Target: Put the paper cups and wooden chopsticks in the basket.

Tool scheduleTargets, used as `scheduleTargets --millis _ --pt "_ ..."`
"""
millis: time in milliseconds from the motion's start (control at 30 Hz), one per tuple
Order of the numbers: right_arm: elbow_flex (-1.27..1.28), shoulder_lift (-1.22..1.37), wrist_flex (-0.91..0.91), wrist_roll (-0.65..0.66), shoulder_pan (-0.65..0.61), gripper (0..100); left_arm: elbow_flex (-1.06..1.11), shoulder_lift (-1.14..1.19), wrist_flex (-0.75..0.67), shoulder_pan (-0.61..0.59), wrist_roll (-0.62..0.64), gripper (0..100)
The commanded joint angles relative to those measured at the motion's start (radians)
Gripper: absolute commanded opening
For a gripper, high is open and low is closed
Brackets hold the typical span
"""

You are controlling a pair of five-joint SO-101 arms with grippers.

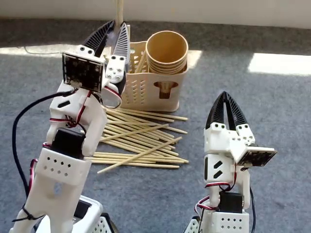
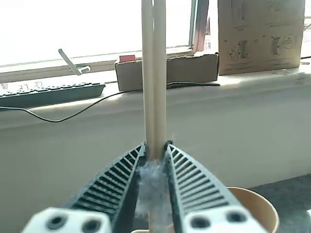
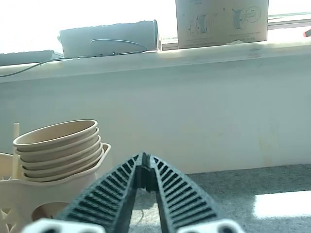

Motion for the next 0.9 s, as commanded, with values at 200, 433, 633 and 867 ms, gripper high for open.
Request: scheduleTargets --millis 200,433,633,867 --pt "0.105 -0.016 0.002 0.009 0.008 0.6 0.025 0.105 -0.081 -0.047 0.064 1" --pt "0.105 -0.016 0.002 0.009 0.008 0.6 0.027 0.174 -0.08 -0.048 0.066 1" --pt "0.105 -0.016 0.002 0.009 0.007 0.6 0.027 0.179 -0.072 -0.044 0.068 6" --pt "0.105 -0.016 0.002 0.009 0.007 0.6 0.008 0.173 0.0 -0.048 0.064 8"
